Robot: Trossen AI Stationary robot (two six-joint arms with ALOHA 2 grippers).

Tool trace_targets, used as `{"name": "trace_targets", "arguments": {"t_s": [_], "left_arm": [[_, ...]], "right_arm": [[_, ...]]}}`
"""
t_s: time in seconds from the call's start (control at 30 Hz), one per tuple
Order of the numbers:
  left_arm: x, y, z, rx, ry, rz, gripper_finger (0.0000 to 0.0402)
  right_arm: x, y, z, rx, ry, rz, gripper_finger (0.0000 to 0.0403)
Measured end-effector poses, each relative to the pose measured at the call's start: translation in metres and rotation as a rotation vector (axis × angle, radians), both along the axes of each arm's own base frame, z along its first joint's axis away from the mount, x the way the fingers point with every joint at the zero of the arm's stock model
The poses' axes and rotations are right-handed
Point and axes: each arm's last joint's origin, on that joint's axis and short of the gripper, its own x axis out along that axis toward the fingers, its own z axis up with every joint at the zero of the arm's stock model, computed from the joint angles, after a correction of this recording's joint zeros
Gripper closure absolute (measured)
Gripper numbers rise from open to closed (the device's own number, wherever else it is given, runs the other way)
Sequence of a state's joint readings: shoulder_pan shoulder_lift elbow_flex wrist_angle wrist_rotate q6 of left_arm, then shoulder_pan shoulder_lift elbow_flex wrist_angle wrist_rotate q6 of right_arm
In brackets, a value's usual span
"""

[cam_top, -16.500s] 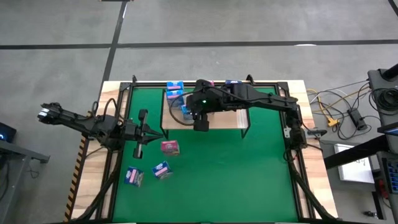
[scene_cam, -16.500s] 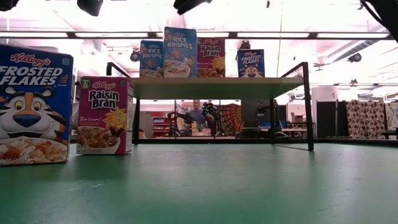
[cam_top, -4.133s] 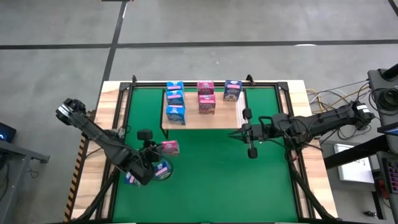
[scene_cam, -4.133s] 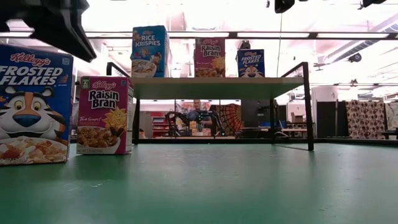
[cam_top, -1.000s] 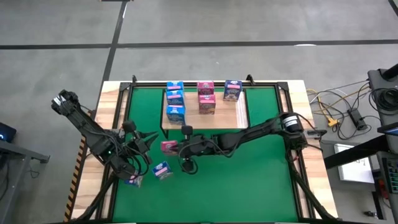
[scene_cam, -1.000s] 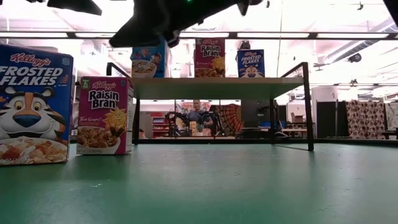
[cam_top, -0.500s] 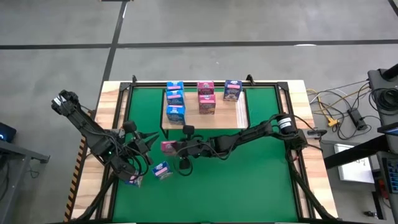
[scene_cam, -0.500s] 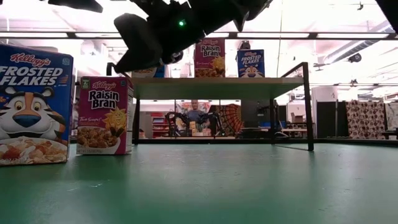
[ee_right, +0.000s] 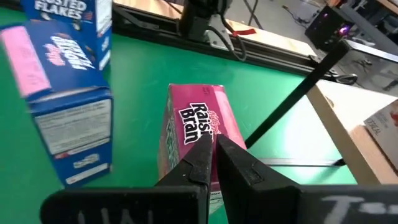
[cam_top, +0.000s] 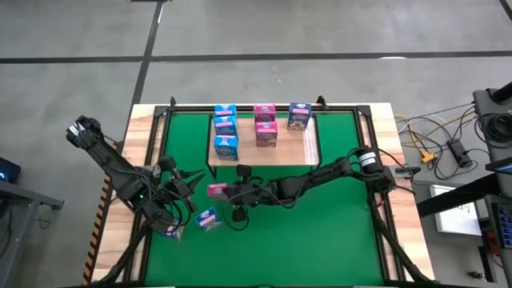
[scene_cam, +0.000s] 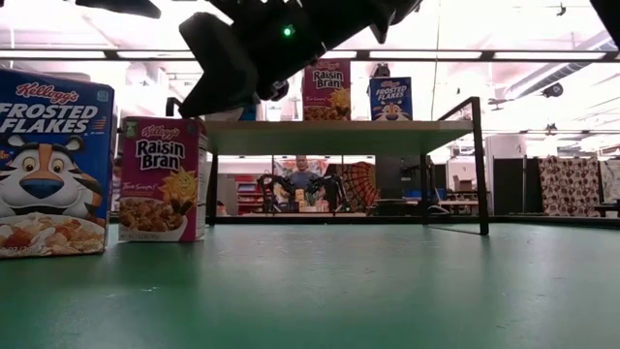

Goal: Stack cereal on shelf
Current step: Put the violet cereal box, aligned with the other violet cereal box on the shelf

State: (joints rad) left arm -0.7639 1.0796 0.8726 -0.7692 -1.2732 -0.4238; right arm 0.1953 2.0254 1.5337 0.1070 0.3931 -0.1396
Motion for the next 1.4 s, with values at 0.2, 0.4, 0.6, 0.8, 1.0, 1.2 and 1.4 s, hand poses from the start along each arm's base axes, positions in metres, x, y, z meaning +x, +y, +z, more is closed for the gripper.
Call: {"name": "trace_targets", "arguments": {"t_s": [0.2,0.4,0.6,0.8,1.0,1.2,1.4], "left_arm": [[0.000,0.000,0.000,0.012,0.007,-0.005,0.0362],[0.000,0.000,0.000,0.022,0.013,-0.008,0.0362],[0.000,0.000,0.000,0.028,0.017,-0.010,0.0362],[0.001,-0.001,0.001,0.030,0.017,-0.011,0.0362],[0.001,-0.001,0.001,0.030,0.017,-0.011,0.0362],[0.001,-0.001,0.001,0.030,0.017,-0.010,0.0362],[0.001,-0.001,0.001,0.030,0.017,-0.010,0.0362]], "right_arm": [[0.003,0.000,0.011,0.027,-0.036,-0.012,0.0390],[0.007,0.003,0.026,0.072,-0.075,0.061,0.0390],[0.010,-0.005,0.030,0.105,-0.077,0.118,0.0372],[0.011,-0.018,0.027,0.151,-0.051,0.096,0.0288],[0.011,-0.025,0.025,0.145,-0.031,0.083,0.0194],[0.010,-0.024,0.023,0.123,-0.005,0.119,0.0133],[0.009,-0.024,0.020,0.096,0.028,0.130,0.0113]]}}
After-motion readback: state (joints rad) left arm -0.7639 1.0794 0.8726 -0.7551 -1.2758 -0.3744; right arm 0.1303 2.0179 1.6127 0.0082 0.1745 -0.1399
